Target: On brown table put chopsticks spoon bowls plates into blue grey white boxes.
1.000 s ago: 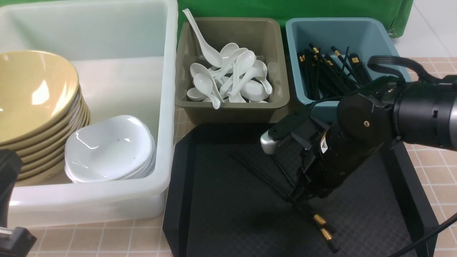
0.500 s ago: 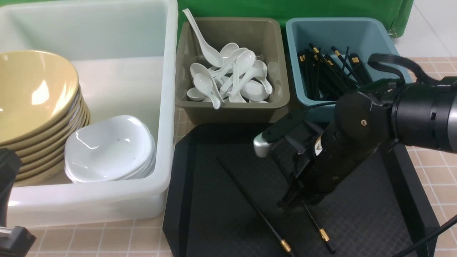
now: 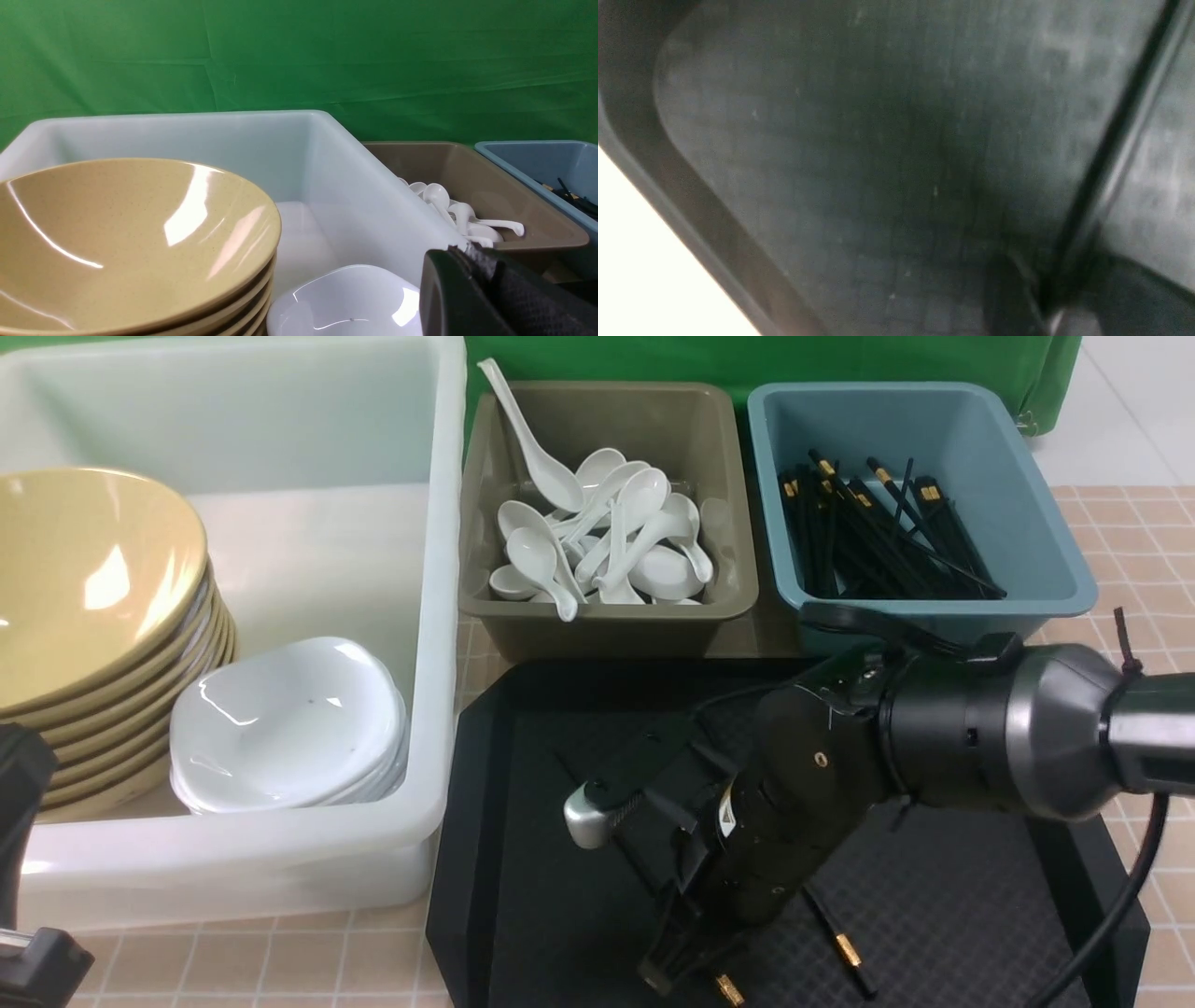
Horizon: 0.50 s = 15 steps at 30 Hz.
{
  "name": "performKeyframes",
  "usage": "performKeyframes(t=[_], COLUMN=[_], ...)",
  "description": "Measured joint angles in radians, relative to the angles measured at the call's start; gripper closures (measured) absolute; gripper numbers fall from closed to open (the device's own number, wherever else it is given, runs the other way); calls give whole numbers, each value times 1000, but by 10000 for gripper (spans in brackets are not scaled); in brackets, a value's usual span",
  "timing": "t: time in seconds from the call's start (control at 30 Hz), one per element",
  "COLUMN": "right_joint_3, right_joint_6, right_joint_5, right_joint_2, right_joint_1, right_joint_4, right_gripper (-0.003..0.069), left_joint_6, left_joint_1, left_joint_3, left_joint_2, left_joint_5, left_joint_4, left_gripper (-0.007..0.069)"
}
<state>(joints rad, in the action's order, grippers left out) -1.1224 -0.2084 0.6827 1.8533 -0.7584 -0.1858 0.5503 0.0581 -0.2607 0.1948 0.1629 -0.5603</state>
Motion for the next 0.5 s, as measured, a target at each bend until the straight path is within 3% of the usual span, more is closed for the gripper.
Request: performKeyframes(t=[0.03,0.17,0.37,0.5], right_joint_3=[0,-2,9,9], right_joint_6=[-2,-26,-60,-61], right_joint_5=[0,0,15,2], right_joint_2=[0,-2,-95,-271], right_joint_1=[0,-1,-1,31], right_joint_4=[0,9,14,114], right_gripper=[381,564,580,580], left_joint_6=[0,0,0,0], left_joint_1=[0,0,0,0], left_joint_3=[0,0,0,0], left_joint_2=[0,0,0,0], left_joint_5=[0,0,0,0], left_joint_4=[0,0,0,0], left_gripper=[631,631,631,631])
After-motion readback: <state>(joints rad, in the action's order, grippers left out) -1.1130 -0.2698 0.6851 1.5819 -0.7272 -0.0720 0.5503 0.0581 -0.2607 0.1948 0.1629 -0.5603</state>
